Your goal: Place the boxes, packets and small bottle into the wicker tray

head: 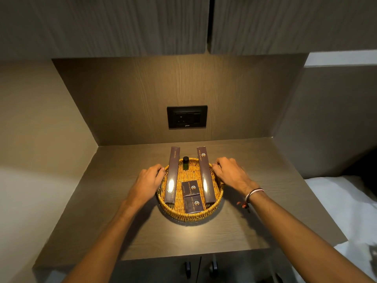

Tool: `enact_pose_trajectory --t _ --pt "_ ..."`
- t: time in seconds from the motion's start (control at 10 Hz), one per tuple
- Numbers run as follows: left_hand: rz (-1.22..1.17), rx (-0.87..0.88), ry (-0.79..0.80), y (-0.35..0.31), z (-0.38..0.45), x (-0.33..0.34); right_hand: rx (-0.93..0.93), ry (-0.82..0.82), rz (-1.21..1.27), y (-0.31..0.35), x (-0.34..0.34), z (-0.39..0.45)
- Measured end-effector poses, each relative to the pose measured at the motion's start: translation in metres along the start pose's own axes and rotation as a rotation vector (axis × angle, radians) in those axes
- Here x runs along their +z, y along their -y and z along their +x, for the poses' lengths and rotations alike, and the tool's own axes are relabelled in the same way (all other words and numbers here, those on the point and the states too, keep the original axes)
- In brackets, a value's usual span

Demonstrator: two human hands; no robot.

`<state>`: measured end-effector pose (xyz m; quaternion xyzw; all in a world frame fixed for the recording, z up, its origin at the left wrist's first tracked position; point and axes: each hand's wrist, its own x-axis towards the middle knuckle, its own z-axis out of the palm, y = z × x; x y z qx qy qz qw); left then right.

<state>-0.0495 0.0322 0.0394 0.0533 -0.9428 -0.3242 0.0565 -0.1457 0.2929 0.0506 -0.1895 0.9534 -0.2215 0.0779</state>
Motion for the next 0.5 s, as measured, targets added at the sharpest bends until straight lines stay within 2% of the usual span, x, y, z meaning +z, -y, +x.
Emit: enact_pose_trajectory --t 0.3,0.4,0.5 --pt "-0.027 0.004 -0.032 -0.002 -0.008 -0.006 0.05 0.009 0.015 -0.002 -0.001 -0.004" --pt "-0.025 -0.018 -0.121 -0.002 -0.018 -0.013 0.067 -0.004 0.029 -0.003 -0.007 -0.009" --pt "0.112 -0.024 -0.228 -0.004 -0.02 -0.02 0.071 -0.046 0.002 0.004 -0.012 -0.014"
